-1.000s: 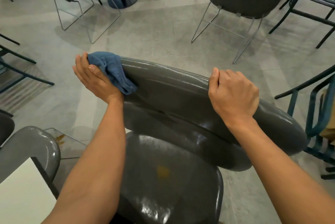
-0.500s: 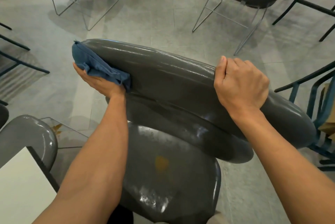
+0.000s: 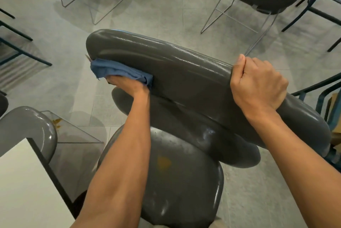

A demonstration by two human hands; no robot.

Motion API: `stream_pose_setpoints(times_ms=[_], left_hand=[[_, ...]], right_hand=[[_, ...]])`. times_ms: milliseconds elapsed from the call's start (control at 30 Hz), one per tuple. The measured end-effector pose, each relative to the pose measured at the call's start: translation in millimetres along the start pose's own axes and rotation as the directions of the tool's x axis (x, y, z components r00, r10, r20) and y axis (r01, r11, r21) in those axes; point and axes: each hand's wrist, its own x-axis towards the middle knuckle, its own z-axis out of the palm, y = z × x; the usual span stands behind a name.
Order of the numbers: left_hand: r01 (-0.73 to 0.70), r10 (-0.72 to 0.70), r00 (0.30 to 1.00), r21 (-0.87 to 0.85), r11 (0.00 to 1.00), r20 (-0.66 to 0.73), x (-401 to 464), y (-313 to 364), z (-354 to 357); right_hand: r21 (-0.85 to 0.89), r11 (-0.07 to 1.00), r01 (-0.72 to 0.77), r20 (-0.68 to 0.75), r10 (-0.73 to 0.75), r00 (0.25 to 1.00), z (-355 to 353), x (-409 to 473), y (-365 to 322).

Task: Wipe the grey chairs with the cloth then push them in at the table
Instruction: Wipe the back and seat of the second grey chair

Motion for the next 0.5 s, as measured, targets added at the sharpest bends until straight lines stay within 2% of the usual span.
stream_pose_setpoints(times_ms=[33, 133, 200, 267, 400, 500], left_hand=[[-0.036, 0.036, 0.999, -0.018, 0.999, -0.021, -11.3, 18.3, 4.8], [-0.257, 0.244, 0.963, 0.113, 0.960, 0.112, -73.8, 74.8, 7.9], [-0.512, 0.476, 0.851, 0.153, 0.845, 0.223, -111.7, 88.0, 7.0], [-0.647, 0.584, 0.758, 0.215, 0.732, 0.292, -124.4, 81.7, 6.9], [-0.703, 0.617, 0.708, 0.255, 0.664, 0.344, -105.5, 60.3, -7.3], [-0.668, 0.584, 0.738, 0.240, 0.705, 0.339, -100.6, 47.0, -12.9]], right_hand=[[0.004, 1.000, -0.001, 0.006, 0.000, 1.000, -0.4, 0.0, -0.6], [-0.002, 1.000, -0.006, 0.014, 0.006, 1.000, -1.3, 1.3, -2.5], [-0.005, 1.000, -0.013, 0.016, 0.013, 1.000, -2.4, 1.5, -2.8], [0.010, 1.000, -0.017, 0.022, 0.017, 1.000, -3.8, 0.1, -3.2], [0.040, 0.999, -0.004, 0.032, 0.003, 0.999, -6.7, -1.6, -3.9], [0.045, 0.999, 0.003, 0.027, -0.005, 1.000, -7.8, -2.1, -3.9]])
